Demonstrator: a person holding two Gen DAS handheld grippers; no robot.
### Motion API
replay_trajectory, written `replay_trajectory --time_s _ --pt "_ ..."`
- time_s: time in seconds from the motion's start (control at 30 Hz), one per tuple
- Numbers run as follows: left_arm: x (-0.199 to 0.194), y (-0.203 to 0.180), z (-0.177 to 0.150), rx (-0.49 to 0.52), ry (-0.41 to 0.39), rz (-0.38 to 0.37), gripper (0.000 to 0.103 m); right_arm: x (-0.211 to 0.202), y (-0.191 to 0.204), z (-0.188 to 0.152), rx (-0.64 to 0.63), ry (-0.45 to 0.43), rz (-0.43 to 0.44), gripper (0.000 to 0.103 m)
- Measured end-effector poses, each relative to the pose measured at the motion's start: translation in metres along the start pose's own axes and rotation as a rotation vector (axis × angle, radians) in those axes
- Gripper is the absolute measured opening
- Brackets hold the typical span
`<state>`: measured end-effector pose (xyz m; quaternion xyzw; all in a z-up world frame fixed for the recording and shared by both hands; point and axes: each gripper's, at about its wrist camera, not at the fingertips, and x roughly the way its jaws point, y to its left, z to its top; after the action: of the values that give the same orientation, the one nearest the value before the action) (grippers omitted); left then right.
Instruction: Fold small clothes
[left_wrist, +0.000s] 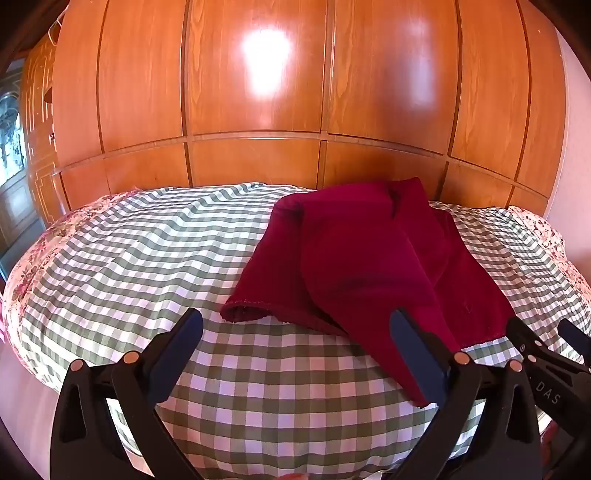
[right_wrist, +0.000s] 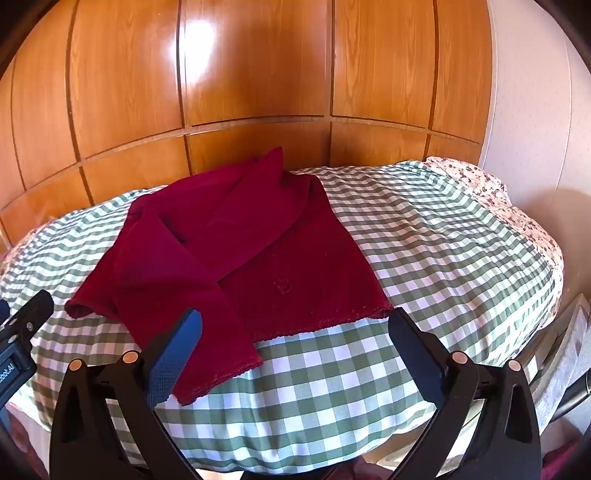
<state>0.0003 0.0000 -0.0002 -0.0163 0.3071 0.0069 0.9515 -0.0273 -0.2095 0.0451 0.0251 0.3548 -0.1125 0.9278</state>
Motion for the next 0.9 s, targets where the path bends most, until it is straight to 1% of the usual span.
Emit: replay_trajectory --time_s 0.33,0.37,0.47,0.53,0.9 --pt "-0.0034 -0.0066 0.0012 -0.002 -0.008 0.017 0.101 0.0034 -0.0024 -0.0022 -0.006 0.012 0.005 0.1" --pt "0.001 -0.0007 -0.0046 -0.005 -0.002 0.003 0.101 0.0033 -0.0031 -0.0022 -0.006 0.011 0.005 0.1" --pt "0.0025 0.0 -0.0064 -0.008 0.0 0.002 0.101 0.0027 -0.0057 -0.002 -0.006 0.009 0.006 0.1" --pt "0.0034 -0.0002 -0.007 -0.007 0.002 0.003 0.101 0.0056 0.003 -0.0038 -0.01 0.01 0.001 0.1" --pt "0.0037 0.0018 -0.0065 -0.006 0.006 0.0 0.101 0.005 0.0029 -0.0033 -0.011 0.004 0.003 0.1"
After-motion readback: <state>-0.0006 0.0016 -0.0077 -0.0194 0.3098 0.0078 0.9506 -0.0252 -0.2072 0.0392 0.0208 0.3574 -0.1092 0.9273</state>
